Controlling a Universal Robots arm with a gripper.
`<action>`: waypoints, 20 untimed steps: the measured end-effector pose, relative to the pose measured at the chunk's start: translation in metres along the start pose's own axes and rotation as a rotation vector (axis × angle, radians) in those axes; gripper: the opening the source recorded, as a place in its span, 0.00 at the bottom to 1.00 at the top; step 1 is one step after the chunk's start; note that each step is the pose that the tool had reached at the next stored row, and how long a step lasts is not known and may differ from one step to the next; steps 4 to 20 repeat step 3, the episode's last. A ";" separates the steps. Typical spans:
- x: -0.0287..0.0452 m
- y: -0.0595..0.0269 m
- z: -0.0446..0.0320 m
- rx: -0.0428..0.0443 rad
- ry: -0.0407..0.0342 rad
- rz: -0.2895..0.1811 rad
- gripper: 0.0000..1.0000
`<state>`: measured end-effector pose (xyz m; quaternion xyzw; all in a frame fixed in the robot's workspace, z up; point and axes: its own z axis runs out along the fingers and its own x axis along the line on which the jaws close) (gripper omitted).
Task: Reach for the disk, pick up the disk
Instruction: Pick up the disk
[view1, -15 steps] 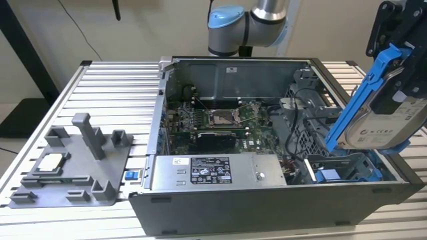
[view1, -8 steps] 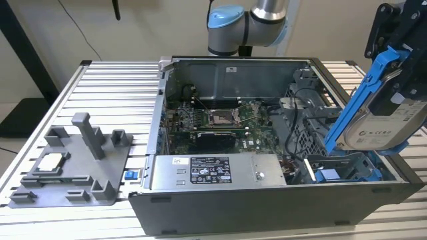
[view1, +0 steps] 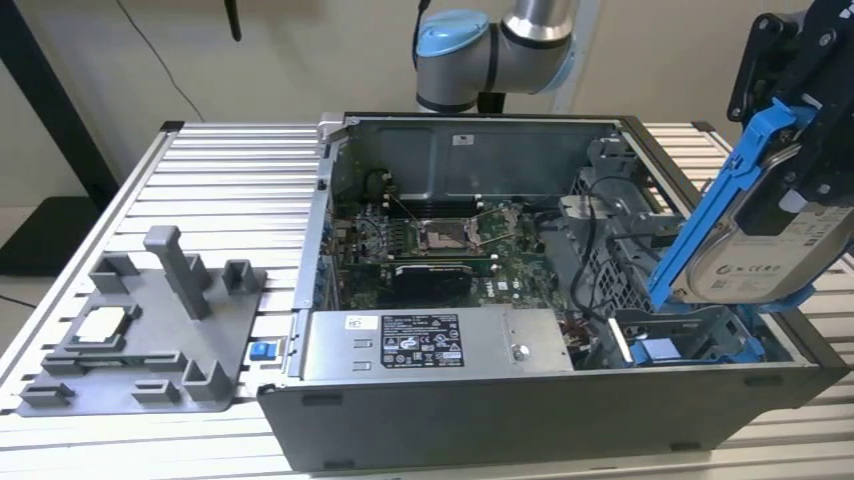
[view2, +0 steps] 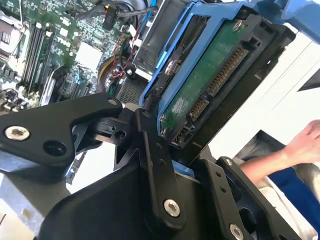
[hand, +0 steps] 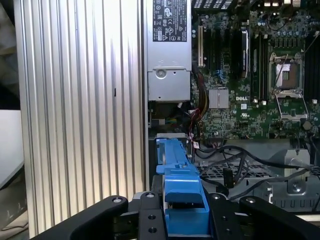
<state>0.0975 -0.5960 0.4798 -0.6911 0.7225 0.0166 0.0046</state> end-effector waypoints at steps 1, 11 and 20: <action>0.0000 0.0000 0.0000 0.0000 0.0000 -0.001 0.00; 0.0000 0.0000 0.0000 0.0000 0.0000 -0.001 0.00; 0.0000 0.0000 0.0000 0.0000 0.0000 -0.001 0.00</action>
